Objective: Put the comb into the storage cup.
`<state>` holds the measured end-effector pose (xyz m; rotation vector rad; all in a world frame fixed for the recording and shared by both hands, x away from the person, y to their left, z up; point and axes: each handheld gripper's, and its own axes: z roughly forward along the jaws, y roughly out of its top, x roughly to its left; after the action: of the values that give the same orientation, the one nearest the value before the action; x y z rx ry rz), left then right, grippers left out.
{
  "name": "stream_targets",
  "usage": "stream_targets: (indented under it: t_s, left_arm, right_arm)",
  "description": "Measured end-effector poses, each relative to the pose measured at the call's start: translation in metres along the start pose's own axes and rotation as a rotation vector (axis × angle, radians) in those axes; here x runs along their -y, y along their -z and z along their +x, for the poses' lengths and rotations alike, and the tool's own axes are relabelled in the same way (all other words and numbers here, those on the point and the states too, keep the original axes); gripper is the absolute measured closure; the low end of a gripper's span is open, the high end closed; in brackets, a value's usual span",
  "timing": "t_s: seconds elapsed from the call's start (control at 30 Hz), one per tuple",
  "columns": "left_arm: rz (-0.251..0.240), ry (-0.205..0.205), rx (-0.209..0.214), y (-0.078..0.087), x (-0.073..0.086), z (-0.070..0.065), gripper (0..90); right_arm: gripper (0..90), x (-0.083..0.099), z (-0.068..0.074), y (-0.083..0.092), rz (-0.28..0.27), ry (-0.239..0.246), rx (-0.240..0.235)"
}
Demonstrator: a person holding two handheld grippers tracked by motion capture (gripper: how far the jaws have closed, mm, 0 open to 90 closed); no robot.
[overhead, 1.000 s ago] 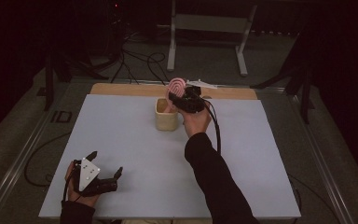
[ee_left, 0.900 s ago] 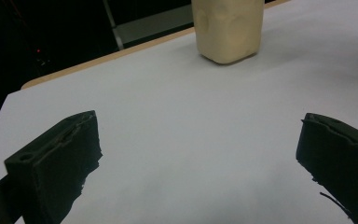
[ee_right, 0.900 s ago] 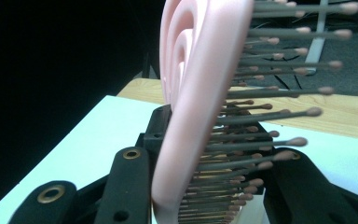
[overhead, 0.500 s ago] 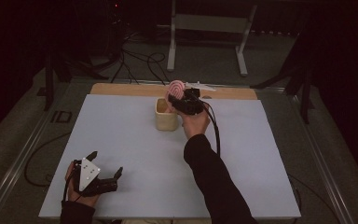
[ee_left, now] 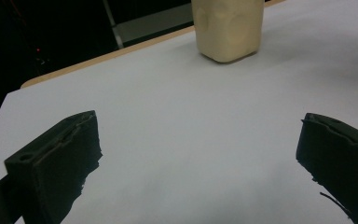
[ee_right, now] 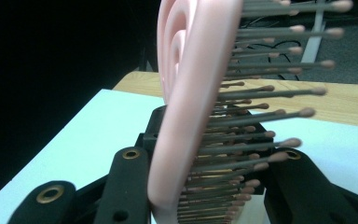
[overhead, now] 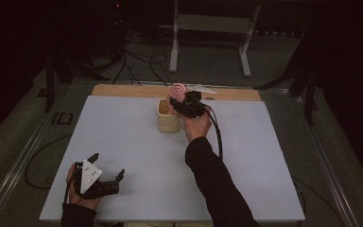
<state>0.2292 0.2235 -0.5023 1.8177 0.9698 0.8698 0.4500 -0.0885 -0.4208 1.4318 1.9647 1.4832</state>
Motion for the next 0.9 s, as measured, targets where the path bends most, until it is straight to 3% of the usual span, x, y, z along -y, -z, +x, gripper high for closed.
stream_targets:
  t_s: [0.47,0.9]
  left_arm:
    - [0.003,-0.001,-0.002,-0.0002,0.0001,0.0000,0.3]
    - [0.002,-0.001,-0.002,0.0001,0.0000,-0.0002,0.3]
  right_arm:
    - [62.8,-0.0003,0.0003,-0.0028,-0.007,-0.024,0.002]
    - [63.0,-0.0019,0.0040,-0.0048,0.002,0.005,0.008]
